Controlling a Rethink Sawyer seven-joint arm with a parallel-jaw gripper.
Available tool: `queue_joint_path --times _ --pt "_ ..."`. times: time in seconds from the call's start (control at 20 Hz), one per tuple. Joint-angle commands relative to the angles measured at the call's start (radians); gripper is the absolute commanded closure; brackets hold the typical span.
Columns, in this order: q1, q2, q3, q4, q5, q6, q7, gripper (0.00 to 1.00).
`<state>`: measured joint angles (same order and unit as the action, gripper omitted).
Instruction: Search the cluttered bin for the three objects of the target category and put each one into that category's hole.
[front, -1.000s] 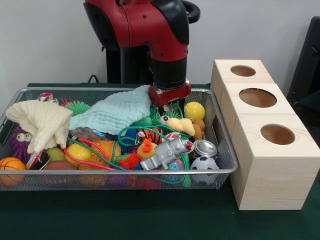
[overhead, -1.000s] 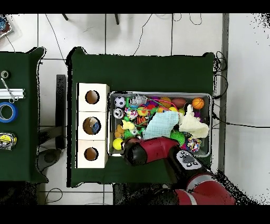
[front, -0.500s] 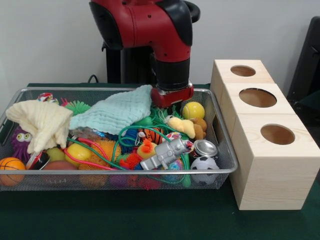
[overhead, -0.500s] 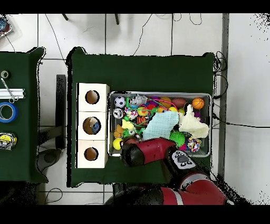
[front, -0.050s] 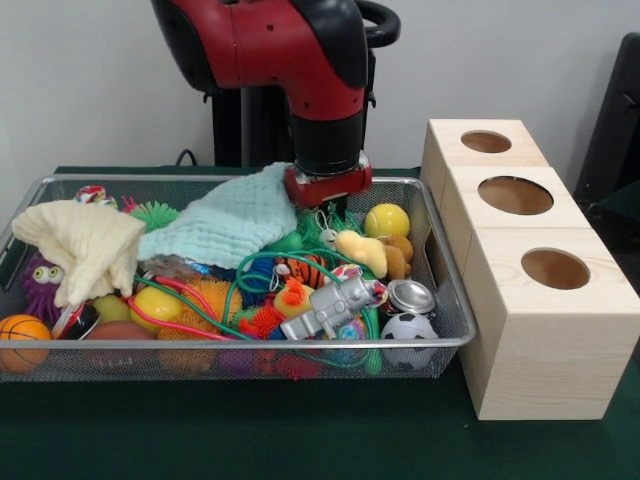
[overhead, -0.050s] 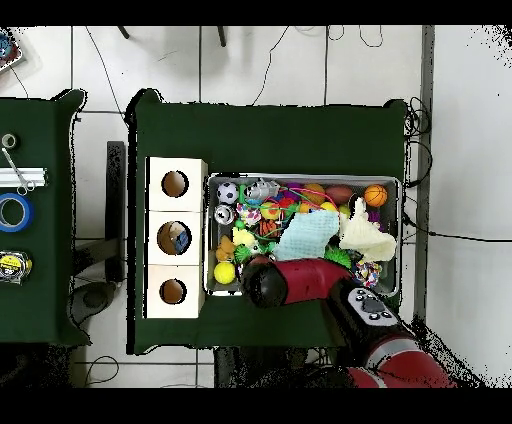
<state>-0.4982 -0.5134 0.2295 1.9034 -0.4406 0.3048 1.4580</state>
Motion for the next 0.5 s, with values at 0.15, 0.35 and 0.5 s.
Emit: queue_joint_path --times 0.15,0.35,0.5 --pt "-0.131 -0.142 0.193 -0.179 0.102 0.457 -0.189 1.0" --pt "-0.15 -0.131 0.248 -0.281 0.091 0.662 -0.281 1.0" --pt "-0.164 -0.117 0.289 -0.333 0.066 0.75 -0.33 1.0"
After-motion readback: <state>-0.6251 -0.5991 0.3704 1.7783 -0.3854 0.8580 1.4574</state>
